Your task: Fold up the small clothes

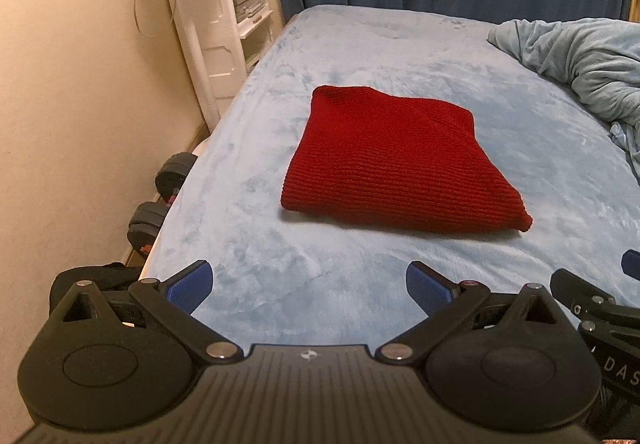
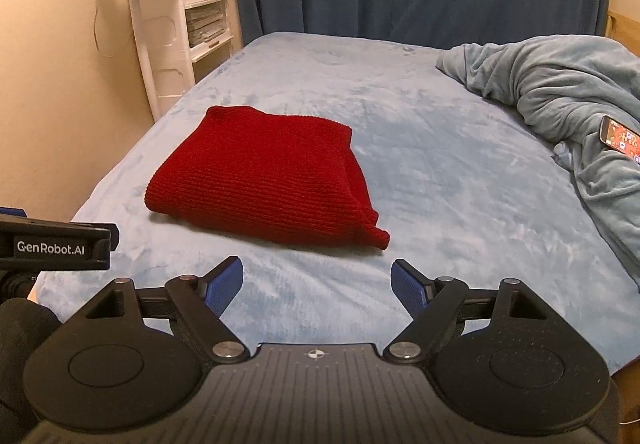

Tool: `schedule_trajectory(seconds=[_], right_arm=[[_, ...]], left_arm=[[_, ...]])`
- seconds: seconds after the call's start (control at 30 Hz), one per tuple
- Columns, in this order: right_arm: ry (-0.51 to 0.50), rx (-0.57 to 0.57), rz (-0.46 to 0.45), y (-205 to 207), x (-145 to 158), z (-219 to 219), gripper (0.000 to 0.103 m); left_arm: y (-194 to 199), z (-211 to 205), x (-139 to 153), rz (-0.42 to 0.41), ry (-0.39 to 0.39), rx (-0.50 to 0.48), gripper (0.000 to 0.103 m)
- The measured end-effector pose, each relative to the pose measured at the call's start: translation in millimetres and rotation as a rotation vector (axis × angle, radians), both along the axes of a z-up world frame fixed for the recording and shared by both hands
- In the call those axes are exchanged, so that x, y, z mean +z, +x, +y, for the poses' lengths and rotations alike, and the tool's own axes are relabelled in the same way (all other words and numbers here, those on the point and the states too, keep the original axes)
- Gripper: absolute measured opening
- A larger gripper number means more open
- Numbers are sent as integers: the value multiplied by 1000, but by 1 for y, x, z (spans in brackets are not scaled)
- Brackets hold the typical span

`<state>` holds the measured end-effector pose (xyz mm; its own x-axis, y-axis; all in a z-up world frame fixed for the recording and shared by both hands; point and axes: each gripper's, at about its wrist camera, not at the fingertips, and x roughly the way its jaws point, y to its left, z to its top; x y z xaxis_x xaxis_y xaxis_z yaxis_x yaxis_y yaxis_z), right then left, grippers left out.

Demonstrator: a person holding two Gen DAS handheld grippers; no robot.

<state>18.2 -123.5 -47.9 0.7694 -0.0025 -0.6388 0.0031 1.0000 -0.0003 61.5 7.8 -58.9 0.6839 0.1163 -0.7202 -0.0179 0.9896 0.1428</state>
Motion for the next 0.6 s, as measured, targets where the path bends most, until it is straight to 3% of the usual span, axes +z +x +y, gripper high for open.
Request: schedule_trajectory(seconds=[0.6], right_arm=[[-8, 7, 0, 1, 1, 4, 82]], left_arm=[[1, -4, -3, 16, -18, -7, 103]])
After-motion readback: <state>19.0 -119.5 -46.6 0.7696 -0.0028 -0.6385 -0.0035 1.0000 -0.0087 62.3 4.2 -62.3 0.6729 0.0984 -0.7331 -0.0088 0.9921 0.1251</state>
